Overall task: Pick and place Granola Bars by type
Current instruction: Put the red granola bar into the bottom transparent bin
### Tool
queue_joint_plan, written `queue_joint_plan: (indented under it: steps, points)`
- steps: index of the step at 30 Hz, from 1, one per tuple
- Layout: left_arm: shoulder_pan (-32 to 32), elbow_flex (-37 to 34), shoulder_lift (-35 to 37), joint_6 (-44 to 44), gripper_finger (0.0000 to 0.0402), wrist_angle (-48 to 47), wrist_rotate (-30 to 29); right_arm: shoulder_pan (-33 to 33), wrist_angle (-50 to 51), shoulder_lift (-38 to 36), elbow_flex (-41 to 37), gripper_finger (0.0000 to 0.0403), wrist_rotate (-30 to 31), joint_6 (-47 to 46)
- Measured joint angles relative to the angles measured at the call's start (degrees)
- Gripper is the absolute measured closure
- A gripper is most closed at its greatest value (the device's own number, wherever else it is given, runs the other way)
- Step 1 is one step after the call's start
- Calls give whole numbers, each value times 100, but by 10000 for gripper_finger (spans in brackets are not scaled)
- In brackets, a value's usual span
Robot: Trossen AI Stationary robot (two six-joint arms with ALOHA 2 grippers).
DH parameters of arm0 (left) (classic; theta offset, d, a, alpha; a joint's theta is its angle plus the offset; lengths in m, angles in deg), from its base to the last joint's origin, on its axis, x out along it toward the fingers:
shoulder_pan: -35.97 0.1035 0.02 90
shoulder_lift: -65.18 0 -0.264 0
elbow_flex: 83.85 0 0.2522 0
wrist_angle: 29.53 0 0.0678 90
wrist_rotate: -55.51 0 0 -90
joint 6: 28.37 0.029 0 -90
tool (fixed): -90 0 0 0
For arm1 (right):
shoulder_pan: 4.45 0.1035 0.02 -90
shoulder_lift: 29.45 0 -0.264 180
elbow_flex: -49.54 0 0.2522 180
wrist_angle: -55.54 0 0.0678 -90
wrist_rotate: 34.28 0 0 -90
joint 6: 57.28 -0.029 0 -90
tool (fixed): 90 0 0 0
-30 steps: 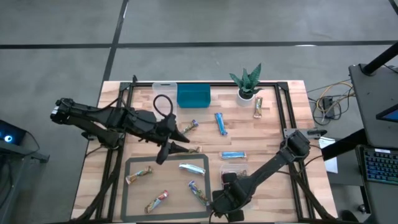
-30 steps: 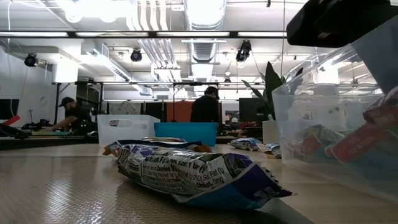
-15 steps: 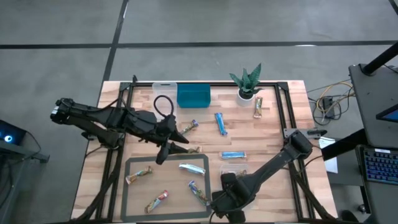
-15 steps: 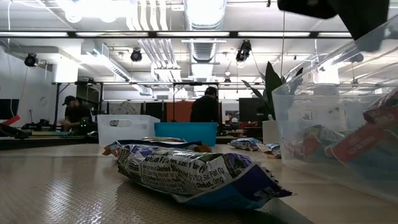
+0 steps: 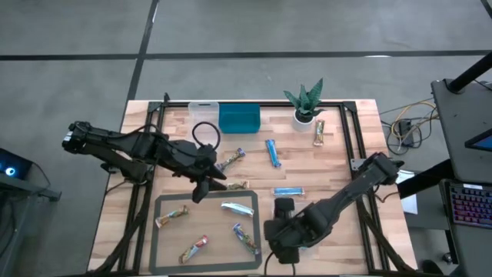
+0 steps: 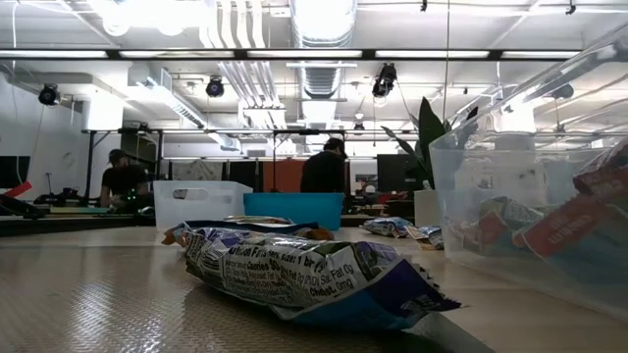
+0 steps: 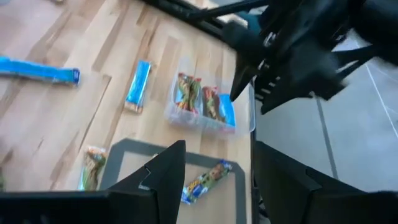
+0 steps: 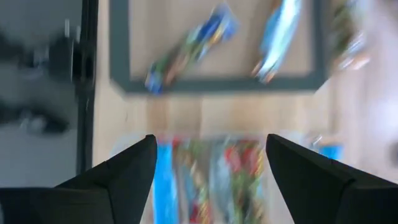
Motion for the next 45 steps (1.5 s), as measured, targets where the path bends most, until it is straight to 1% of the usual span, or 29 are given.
queue_joint_plan:
  steps: [5,6,8,10,12,13,15,17,22,24,27,33,39,45]
  points:
    - [-10,0,0,-236,234,-64,2,-47,-485,-274,-5,110,1175,-4]
    - [-23,0,0,-239,234,-69,2,-75,-570,-316,-7,110,1353,8]
    - [-60,0,0,-233,234,-67,0,-160,-782,-382,-9,110,1494,39]
    - [-143,-2,-2,-65,234,-46,0,-276,-934,-414,-9,110,1480,73]
    - [-317,-3,-2,345,234,-36,-30,-365,-1147,-417,-9,110,1365,198]
    - [-428,-14,-2,474,234,-25,-153,-394,-1220,-417,-12,110,1335,322]
    - [-645,-55,-2,467,234,29,-428,-411,-1376,-417,-13,110,1328,565]
    - [-887,-120,-2,251,234,71,-754,-408,-1458,-427,-13,110,1312,738]
    - [-1650,-267,-50,-522,235,88,-2175,-389,-1489,-438,-13,110,1289,995]
    - [-1927,-312,-84,-817,235,54,-2627,-389,-1584,-450,-13,110,1288,1084]
    - [-2218,-373,-166,-1316,235,93,-3035,-376,-1724,-480,-13,110,1216,1237]
    - [-2634,-575,-507,-2238,235,68,-3185,-378,-2113,-494,-13,110,1188,1377]
    - [-2907,-584,-1078,-2748,235,49,-3210,-378,-2733,-496,-76,110,1188,1466]
    - [-3196,-590,-1603,-3275,235,22,-3207,-378,-2853,-498,-109,110,1190,1475]
